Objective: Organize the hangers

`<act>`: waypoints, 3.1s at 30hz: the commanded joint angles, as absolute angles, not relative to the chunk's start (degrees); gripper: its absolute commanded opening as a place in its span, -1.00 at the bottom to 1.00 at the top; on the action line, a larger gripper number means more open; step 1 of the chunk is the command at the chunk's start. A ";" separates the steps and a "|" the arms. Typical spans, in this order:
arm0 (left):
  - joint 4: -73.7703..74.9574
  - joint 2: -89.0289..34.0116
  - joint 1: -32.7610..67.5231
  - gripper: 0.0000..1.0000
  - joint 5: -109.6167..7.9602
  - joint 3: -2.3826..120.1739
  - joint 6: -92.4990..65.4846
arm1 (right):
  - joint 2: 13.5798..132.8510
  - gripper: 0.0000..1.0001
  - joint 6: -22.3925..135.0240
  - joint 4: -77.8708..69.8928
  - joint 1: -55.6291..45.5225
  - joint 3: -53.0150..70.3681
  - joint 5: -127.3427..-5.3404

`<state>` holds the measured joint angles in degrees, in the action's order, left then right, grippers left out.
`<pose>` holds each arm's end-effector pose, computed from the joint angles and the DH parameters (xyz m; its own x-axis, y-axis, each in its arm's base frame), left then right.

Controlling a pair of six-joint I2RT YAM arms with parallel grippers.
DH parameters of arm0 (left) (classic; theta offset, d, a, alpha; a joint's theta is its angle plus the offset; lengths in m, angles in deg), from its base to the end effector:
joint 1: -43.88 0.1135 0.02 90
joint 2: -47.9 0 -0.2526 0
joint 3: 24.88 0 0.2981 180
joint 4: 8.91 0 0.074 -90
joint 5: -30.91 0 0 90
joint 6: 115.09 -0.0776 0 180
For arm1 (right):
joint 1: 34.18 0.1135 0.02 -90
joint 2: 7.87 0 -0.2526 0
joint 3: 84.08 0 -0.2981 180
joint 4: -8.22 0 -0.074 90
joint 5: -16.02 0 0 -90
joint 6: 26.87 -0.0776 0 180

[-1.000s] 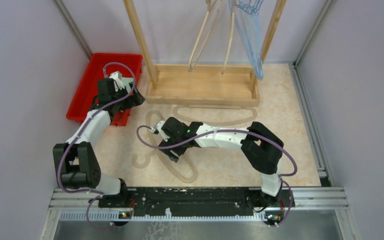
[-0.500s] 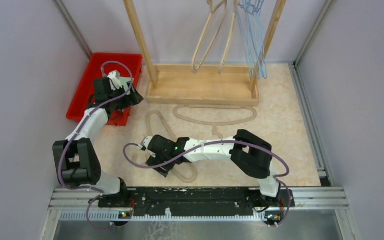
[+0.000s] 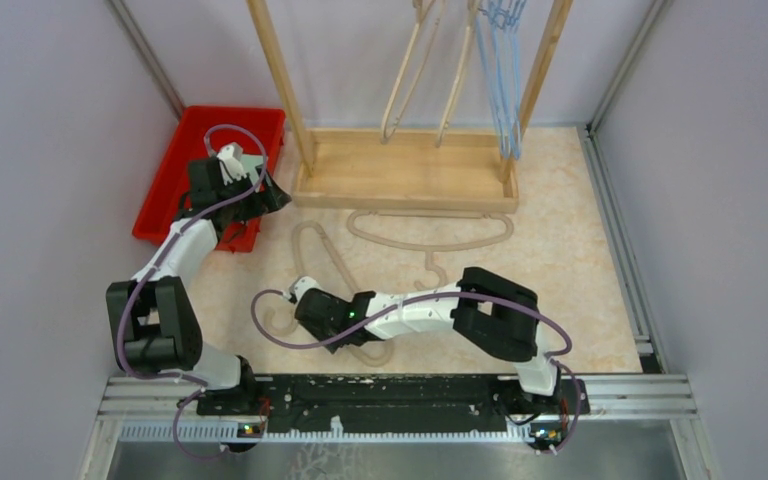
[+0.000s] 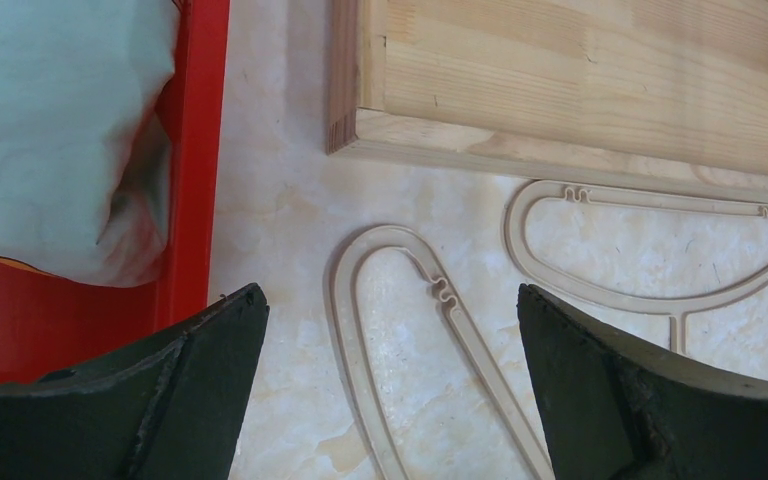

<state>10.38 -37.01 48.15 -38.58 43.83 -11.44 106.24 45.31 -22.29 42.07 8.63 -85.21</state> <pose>0.4042 0.0029 0.1968 -0.6133 -0.2674 -0.7432 0.0721 0.9181 -0.3898 0.1265 0.4532 0.0832 -0.4744 -0.6758 -0.5641 -0.8220 0.5694 0.0091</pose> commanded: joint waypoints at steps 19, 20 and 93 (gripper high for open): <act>9.27 -35.57 48.28 1.00 -37.50 44.16 -12.07 | 84.71 -1.00 36.60 -42.20 37.71 11.67 -92.74; 9.28 -35.13 48.28 1.00 -37.81 43.74 -12.09 | 83.40 -1.00 36.26 -43.30 36.80 11.00 -92.41; 10.35 -28.67 48.23 1.00 -35.97 38.07 -12.36 | 104.96 -1.00 13.06 -6.05 10.48 -48.04 -95.94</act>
